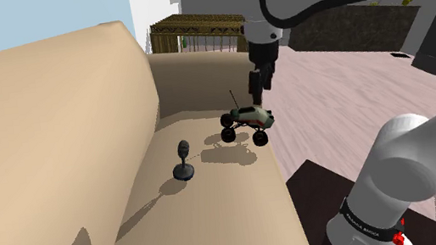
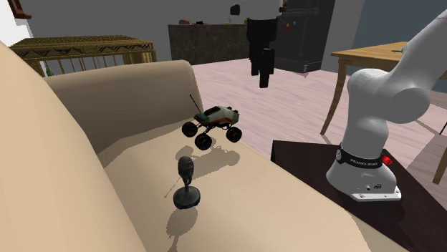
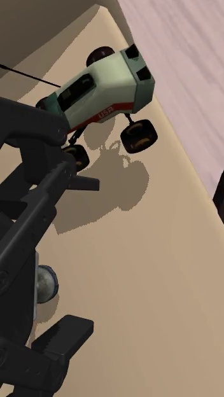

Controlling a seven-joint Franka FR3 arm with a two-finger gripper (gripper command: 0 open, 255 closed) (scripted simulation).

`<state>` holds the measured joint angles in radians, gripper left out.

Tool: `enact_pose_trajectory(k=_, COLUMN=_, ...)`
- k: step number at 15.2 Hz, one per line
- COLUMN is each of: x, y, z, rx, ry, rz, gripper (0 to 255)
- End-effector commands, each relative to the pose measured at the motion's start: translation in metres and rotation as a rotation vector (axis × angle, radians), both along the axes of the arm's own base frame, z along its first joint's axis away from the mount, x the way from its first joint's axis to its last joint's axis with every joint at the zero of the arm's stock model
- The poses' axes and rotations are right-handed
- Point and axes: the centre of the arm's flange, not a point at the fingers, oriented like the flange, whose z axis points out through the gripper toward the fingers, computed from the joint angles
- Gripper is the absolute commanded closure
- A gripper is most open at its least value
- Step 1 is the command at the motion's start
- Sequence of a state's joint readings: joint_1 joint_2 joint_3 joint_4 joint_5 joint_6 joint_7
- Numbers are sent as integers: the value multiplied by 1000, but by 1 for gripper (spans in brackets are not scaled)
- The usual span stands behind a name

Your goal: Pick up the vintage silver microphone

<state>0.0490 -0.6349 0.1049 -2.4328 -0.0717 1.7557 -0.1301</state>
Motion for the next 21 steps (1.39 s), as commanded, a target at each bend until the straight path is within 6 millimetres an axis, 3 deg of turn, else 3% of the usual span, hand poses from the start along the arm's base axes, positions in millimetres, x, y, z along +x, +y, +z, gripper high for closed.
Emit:
enact_pose_trajectory(k=1, x=13, y=14, z=-15, rx=8, ry=-19, rz=21, gripper=0)
enact_pose_trajectory(k=21, x=143, y=151, z=-163, rx=83, ry=-185, rz=228, gripper=0)
